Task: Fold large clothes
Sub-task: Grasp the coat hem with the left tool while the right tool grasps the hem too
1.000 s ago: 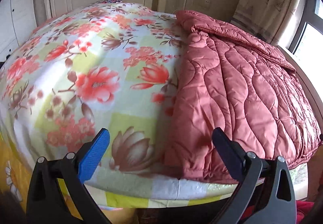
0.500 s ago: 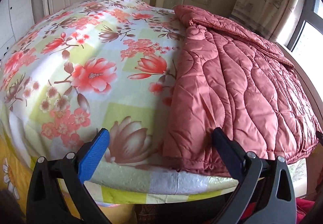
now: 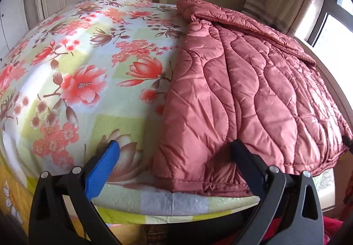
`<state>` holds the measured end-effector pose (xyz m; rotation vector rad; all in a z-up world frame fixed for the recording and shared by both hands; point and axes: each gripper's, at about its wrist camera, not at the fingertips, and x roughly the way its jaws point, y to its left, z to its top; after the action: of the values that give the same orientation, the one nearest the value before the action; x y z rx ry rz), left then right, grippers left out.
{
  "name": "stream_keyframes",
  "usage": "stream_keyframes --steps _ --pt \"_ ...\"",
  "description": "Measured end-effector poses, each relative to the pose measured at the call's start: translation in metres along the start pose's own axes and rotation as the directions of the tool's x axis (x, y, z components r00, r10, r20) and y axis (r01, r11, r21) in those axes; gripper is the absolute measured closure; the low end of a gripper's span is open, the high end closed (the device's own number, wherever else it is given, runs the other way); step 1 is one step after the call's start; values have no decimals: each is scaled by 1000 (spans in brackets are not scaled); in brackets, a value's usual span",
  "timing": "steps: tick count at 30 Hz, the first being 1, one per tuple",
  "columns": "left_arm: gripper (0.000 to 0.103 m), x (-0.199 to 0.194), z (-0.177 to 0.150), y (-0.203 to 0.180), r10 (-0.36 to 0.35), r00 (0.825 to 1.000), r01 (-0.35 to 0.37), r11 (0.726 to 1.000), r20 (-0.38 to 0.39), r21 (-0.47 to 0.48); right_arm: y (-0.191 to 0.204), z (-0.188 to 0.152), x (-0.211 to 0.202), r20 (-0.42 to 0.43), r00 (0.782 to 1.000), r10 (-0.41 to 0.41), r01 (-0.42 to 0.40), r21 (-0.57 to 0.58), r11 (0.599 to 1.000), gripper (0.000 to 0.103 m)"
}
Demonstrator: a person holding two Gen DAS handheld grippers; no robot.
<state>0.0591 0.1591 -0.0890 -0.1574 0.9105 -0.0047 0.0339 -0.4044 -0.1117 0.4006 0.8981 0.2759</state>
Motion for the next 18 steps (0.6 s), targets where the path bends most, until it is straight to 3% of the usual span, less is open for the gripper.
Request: stream_keyframes --steps 1,3,7,9,10,12,18 --pt "7 -1 0 1 -3 1000 3 1000 5 -2 -2 0 0 -1 1000 11 -11 17 1000 73" --pt "16 -2 -1 -1 2 1000 -2 1000 16 12 -6 -1 1 -3 999 51 -51 45 998 77" --pt "54 -4 -2 -10 -19 1000 18 999 20 47 -8 -2 2 -2 997 74 -74 80 994 81" --pt "65 -5 -1 -11 -36 999 35 999 14 42 -8 -3 1 3 997 75 -75 85 994 82" --pt "83 -5 -2 -11 -36 999 35 999 12 36 -7 -3 1 5 997 74 -74 84 994 82" --pt "90 -5 -2 -10 -61 998 61 998 -2 28 -7 -3 1 8 997 75 -75 86 993 82" --pt "94 -8 -3 -14 -53 999 53 998 -8 33 -7 -6 0 15 997 75 -76 84 994 82"
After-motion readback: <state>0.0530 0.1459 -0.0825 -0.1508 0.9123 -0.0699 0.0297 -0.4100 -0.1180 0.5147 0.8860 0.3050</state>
